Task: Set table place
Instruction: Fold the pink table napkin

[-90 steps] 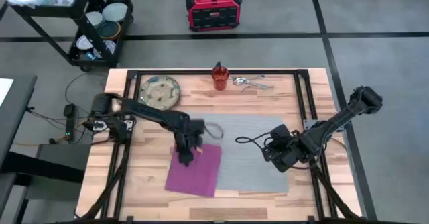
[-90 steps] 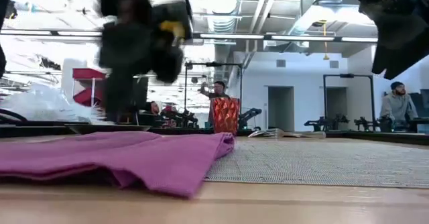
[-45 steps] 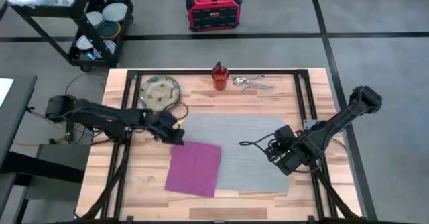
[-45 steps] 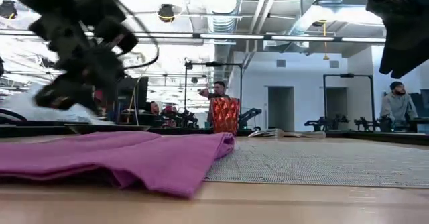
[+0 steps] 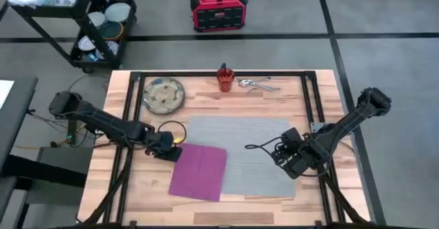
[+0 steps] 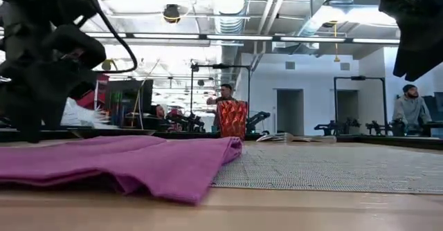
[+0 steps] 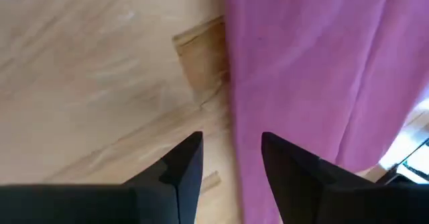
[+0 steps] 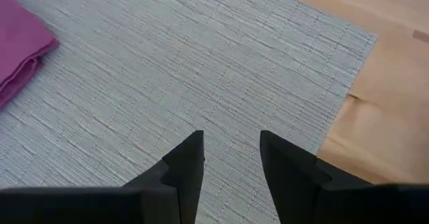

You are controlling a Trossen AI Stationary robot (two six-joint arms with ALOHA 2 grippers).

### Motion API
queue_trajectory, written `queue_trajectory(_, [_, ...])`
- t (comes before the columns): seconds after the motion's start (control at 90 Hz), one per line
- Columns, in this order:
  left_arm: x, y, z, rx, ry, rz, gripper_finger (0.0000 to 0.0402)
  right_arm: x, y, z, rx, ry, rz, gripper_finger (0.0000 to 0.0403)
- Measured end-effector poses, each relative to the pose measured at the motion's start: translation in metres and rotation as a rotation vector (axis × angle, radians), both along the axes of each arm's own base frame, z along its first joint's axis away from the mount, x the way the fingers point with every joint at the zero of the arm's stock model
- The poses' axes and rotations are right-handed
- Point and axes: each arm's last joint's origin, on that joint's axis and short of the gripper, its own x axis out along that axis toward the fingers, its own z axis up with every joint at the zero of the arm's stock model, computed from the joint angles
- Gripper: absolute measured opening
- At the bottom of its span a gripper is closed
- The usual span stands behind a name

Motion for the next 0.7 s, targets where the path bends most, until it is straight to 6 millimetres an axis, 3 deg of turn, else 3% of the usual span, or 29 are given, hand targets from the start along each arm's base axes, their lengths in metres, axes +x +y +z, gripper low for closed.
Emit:
queue_trajectory(0.3, [0.013, -0.014, -0.020, 0.018, 0.026, 0.001, 0.0136, -0.001, -0.001, 0.000, -0.003, 0.015, 0.006, 0.0133])
queue_trajectory(0.511, [0.021, -0.017, -0.022, 0.024, -0.042, 0.007, 0.0133, -0.001, 0.000, 0.000, -0.005, 0.049, 0.083, 0.0133])
queue_trajectory(0.611, [0.022, -0.017, -0.022, 0.028, -0.065, 0.032, 0.0112, 0.000, 0.001, 0.000, -0.023, 0.067, 0.141, 0.0133])
queue_trajectory(0.7, [0.023, -0.017, -0.022, 0.021, -0.072, 0.057, 0.0068, 0.000, 0.001, 0.000, -0.021, 0.097, 0.189, 0.0133])
